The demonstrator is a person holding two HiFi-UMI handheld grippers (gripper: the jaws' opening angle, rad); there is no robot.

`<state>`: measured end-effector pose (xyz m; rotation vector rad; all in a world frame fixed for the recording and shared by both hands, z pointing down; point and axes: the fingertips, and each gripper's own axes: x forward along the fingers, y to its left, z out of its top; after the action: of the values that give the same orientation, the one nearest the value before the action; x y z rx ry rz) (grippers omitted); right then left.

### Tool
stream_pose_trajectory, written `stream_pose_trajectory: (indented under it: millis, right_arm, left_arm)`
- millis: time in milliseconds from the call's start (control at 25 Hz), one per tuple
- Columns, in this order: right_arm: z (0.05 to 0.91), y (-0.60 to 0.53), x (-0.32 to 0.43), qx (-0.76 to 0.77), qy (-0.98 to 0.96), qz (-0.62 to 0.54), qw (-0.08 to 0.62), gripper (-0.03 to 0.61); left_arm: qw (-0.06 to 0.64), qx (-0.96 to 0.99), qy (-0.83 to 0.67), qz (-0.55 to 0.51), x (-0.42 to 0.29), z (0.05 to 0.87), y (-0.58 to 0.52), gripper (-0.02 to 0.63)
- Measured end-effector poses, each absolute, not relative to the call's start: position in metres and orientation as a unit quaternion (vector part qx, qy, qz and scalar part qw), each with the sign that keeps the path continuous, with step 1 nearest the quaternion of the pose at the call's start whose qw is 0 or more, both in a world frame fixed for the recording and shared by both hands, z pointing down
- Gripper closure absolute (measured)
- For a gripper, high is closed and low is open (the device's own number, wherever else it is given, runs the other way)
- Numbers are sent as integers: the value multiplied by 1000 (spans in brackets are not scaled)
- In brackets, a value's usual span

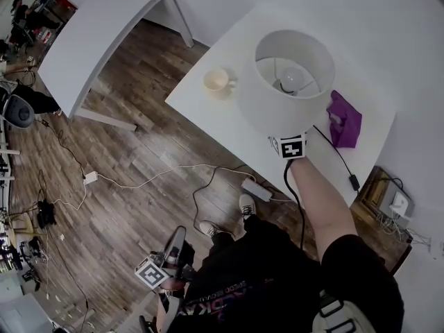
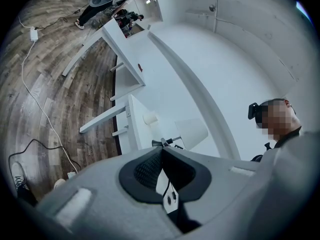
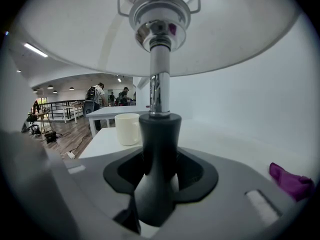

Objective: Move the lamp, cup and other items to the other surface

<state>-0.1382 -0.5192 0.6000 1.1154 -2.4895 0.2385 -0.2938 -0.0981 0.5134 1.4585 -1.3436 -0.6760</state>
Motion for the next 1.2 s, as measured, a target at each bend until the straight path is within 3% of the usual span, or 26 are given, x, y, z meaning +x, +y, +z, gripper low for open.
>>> stream_pose_trajectory:
  millis: [1200]
  right_arm:
    - [575,-515,-126,423,-886,77,172,419]
  left_arm:
    - [503,606,-552,-273,-299,517,-97,618]
